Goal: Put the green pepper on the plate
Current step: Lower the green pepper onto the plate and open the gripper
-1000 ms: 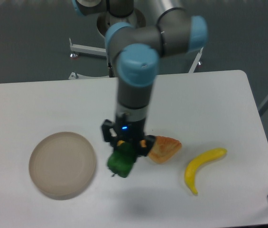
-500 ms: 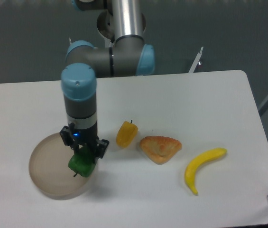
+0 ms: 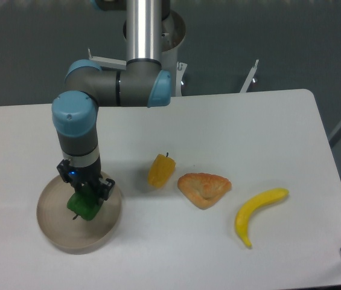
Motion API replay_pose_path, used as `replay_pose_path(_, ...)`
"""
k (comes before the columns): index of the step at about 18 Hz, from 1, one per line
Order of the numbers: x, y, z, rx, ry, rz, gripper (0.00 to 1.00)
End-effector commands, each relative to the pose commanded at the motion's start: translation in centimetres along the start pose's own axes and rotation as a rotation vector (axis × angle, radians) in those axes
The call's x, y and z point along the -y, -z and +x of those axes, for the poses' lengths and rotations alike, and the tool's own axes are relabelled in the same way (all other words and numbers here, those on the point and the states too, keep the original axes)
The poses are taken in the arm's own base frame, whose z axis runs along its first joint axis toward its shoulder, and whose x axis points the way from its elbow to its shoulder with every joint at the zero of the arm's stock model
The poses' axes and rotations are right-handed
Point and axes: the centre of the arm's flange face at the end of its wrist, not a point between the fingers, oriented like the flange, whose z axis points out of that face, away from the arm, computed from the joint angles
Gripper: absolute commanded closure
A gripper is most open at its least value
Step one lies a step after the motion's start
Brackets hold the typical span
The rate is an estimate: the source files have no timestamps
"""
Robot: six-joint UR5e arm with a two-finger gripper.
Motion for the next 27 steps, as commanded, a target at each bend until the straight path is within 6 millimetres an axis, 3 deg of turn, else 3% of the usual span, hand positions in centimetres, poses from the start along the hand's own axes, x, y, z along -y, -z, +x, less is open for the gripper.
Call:
replay_pose_path(6,-0.2,-0.8,0.5,-0.04,-0.07,0.01,0.6)
replay_pose_path(8,-0.3,-1.4,0.4,-0.051,-0.068,0.005,0.6)
replay_pose_path(9,-0.3,-2.8,0.4,-0.062,-0.067,-0.009,0.6)
replay_pose_path(21,-0.6,-3.7,-0.1,-0.076,-0.057,-0.014,0.58)
replay_pose_path(22,-0.5,-3.5,-0.2,-0.073,-0.055,-0.011,0.54)
replay_pose_path(23,-0.6,-3.3,-0.6,-0.069,-0.051,-0.007,0.39)
replay_pose_path(24,-0.6,-3.1,-0.7,-0.069,-0.048,-0.007,0.12)
replay_pose_path(25,-0.6,-3.0,-0.8,-0.067,-0.042,-0.005,0.0)
replay_pose_path(27,-0.6,-2.4,-0.9,-0.065,-0.037,0.002,0.0)
